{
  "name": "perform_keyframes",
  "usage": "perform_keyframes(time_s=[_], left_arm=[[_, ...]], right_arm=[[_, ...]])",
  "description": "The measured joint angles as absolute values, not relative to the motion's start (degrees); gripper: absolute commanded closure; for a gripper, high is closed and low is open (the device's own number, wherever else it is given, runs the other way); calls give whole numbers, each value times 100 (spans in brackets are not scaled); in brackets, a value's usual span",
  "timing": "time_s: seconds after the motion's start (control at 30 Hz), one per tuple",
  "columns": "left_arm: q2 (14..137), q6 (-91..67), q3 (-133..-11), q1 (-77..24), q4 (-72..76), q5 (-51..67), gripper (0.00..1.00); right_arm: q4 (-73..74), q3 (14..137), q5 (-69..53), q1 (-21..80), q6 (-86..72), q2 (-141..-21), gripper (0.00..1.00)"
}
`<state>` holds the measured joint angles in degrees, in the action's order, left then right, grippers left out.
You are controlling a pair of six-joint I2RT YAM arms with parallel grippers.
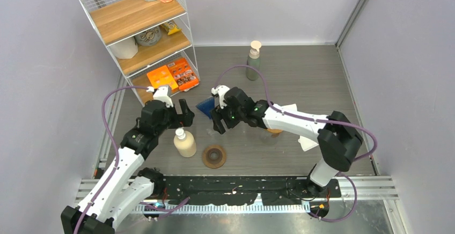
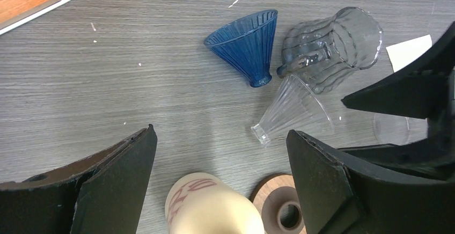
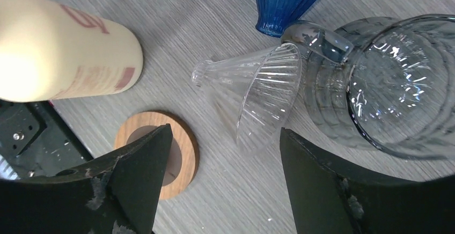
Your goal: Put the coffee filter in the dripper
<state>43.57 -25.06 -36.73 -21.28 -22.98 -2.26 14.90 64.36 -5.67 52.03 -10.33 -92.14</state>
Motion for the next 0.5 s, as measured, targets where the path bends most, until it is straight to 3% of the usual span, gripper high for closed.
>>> perform_keyframes(time_s=[0.5], left_arm=[[4357, -2506, -3671, -2128, -2298, -344, 1]], right_arm=[[585, 6447, -886, 5203, -1343, -10057, 38]])
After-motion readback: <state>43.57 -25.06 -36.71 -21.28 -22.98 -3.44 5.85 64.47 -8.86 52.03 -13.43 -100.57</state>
